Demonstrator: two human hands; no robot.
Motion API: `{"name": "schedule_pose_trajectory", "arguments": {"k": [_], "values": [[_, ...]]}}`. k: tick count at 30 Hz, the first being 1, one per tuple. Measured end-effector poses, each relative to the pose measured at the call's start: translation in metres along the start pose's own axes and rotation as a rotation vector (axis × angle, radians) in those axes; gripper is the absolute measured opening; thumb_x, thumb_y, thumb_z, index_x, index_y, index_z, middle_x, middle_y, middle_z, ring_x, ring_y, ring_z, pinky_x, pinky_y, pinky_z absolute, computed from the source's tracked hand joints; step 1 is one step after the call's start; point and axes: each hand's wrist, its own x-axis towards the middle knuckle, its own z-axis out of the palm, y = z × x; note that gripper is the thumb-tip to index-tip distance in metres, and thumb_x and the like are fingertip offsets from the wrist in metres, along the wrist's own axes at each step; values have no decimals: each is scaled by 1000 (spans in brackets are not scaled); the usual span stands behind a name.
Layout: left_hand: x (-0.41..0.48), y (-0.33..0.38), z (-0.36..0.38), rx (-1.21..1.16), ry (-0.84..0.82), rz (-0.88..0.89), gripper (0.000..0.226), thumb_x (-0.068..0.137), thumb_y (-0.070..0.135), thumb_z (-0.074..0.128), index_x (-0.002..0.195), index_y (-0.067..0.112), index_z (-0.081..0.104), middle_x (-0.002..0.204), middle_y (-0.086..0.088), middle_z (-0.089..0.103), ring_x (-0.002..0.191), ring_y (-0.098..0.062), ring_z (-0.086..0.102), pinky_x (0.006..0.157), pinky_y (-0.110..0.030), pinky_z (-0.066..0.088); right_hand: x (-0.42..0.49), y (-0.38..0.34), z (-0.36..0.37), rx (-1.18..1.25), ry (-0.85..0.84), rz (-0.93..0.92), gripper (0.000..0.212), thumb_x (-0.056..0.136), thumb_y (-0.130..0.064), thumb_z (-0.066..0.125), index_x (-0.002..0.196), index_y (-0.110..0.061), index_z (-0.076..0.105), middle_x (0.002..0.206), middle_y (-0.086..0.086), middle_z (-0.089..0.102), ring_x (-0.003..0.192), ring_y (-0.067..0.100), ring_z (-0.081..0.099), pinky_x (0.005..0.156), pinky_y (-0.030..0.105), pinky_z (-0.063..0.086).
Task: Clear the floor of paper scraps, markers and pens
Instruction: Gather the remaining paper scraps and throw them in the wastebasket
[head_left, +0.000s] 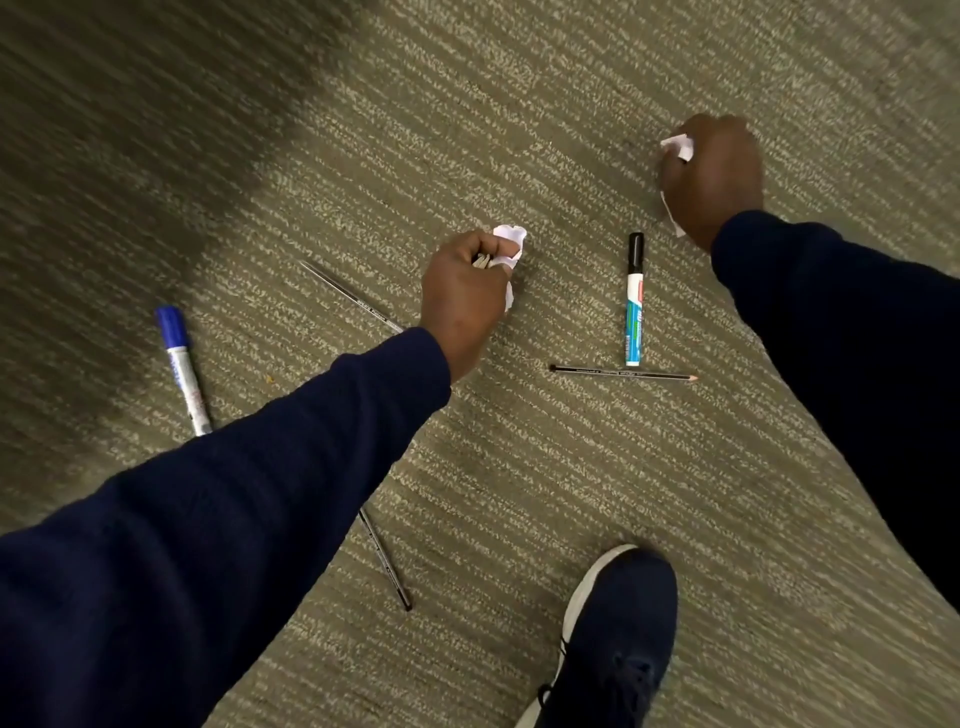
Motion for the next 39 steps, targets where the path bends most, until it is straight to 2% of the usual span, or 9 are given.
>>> {"name": "schedule_pose_trajectory", "arguments": {"k": [4, 6, 9, 13, 21, 25, 28, 33, 39], "values": [[-12, 10, -19, -49, 13, -10, 24, 94, -1, 60, 83, 19, 67, 100, 5, 70, 77, -9, 63, 59, -22, 52, -31, -43, -11, 452, -8, 182, 38, 94, -39, 55, 99, -4, 68, 99, 12, 72, 80, 17, 63, 66, 29, 45], [-23, 18, -34, -82, 1, -23, 22, 93, -2, 59, 85, 15, 67, 94, 6, 70, 70, -9, 61, 58, -25, 52, -60, -72, -15, 774, -55, 304, 37, 89, -49, 62, 91, -12, 66, 80, 3, 68, 61, 8, 58, 52, 23, 44], [-42, 28, -69, -109, -26, -10, 17, 94, -4, 58, 90, 10, 68, 89, 11, 71, 63, -4, 61, 60, -26, 53, -106, -125, -21, 1075, -181, 497, 34, 89, -52, 63, 75, -21, 57, 60, -2, 52, 46, 11, 45, 45, 21, 34], [-62, 31, -138, -104, 6, -14, 19, 93, 0, 61, 88, 16, 69, 110, 0, 71, 79, -13, 64, 59, -27, 52, -165, -201, -14, 1208, -257, 710, 35, 95, -42, 57, 69, -20, 50, 62, 3, 44, 47, 14, 39, 43, 21, 30], [-138, 7, -340, -249, 209, -100, 23, 93, -4, 59, 86, 16, 69, 83, -4, 67, 59, -17, 51, 52, -26, 44, -280, -376, 12, 1251, -435, 885, 37, 93, -42, 55, 62, -22, 47, 55, -3, 45, 43, 13, 42, 46, 24, 34], [-190, -16, -445, -515, 343, -178, 23, 94, -9, 54, 91, 10, 66, 97, 3, 67, 55, -13, 43, 51, -24, 37, -344, -476, 34, 1316, -632, 925, 43, 92, -56, 44, 71, -19, 44, 56, -1, 44, 42, 14, 40, 39, 20, 30], [-231, -34, -522, -628, 504, -223, 17, 93, -8, 55, 99, 5, 64, 78, 0, 60, 51, -11, 47, 52, -25, 38, -395, -554, 51, 1201, -790, 895, 33, 92, -45, 39, 76, -18, 46, 55, 0, 51, 43, 15, 44, 40, 20, 30], [-298, -59, -630, -826, 793, -255, 20, 93, -7, 58, 95, 11, 67, 93, -7, 65, 57, -17, 55, 52, -27, 41, -479, -678, 57, 1067, -1058, 774, 29, 96, -27, 40, 70, -16, 47, 66, 3, 58, 49, 13, 44, 36, 17, 28], [-369, -93, -743, -1130, 873, -94, 20, 95, -12, 46, 97, 5, 58, 74, 3, 57, 50, -7, 48, 47, -18, 41, -571, -793, 72, 981, -1246, 654, 25, 93, -19, 46, 69, -17, 51, 64, 3, 54, 48, 12, 46, 35, 15, 33]]}}
